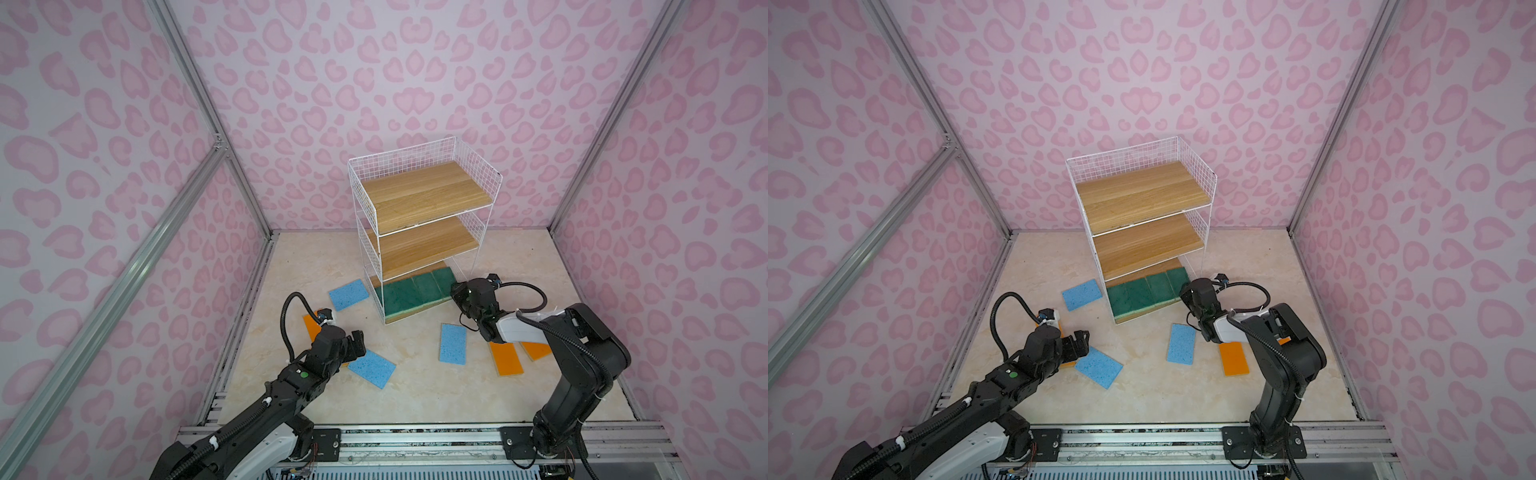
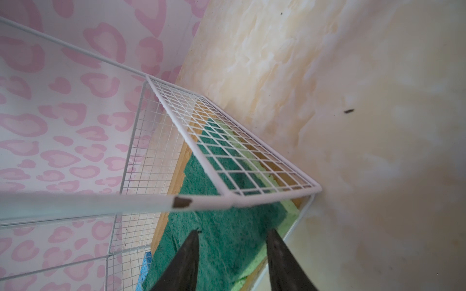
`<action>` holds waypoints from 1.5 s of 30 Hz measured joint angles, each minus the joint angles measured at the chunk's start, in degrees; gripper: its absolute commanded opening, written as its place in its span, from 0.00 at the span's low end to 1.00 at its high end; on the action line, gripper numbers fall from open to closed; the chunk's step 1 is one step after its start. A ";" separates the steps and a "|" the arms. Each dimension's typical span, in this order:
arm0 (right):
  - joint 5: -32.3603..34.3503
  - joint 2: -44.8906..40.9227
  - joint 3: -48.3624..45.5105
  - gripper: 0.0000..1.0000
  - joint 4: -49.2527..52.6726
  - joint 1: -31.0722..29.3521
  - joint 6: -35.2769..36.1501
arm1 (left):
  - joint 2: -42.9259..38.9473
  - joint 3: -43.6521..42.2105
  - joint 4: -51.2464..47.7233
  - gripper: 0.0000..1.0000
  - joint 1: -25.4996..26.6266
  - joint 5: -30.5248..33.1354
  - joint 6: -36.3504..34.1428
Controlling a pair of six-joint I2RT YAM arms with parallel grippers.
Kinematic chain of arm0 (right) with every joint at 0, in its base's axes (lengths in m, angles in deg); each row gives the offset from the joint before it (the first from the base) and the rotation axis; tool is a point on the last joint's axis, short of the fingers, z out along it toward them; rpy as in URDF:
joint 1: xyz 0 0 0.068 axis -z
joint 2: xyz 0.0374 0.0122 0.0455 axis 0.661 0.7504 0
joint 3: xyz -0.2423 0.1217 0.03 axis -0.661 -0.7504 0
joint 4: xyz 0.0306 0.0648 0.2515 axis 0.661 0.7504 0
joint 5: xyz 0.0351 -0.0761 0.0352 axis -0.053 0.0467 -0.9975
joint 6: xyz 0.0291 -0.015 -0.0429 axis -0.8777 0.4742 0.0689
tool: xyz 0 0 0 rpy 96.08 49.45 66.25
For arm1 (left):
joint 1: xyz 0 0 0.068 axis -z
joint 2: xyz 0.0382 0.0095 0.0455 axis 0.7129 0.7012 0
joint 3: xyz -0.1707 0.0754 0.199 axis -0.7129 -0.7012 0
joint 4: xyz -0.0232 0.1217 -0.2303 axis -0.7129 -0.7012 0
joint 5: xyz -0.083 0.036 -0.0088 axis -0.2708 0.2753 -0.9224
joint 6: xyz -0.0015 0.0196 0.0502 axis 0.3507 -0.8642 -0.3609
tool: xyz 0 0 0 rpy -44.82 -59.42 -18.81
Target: Place and organize the cleaning sponges onto the shelf
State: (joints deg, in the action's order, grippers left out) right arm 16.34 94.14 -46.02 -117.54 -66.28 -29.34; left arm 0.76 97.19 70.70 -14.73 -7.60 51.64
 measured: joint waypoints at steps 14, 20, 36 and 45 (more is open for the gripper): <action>-3.63 -7.26 -1.42 0.63 3.50 0.42 6.29 | -1.44 1.75 -2.05 0.90 -0.04 -1.27 -0.09; -8.15 -12.39 -3.78 0.65 6.75 1.92 10.27 | -2.16 4.07 -6.64 0.77 -0.04 -2.73 -0.66; -22.32 -21.84 -9.86 0.66 12.96 2.19 20.15 | 5.92 6.08 -13.07 0.63 -0.04 -8.46 -1.36; -24.39 -22.18 -11.28 0.67 12.79 2.58 22.32 | 9.33 8.00 -13.09 0.60 1.01 -11.34 -1.03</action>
State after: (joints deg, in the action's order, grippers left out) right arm -8.05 71.96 -57.30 -104.75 -63.70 -7.02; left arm 10.10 105.19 57.61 -13.73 -18.94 50.61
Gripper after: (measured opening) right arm 0.664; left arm 0.601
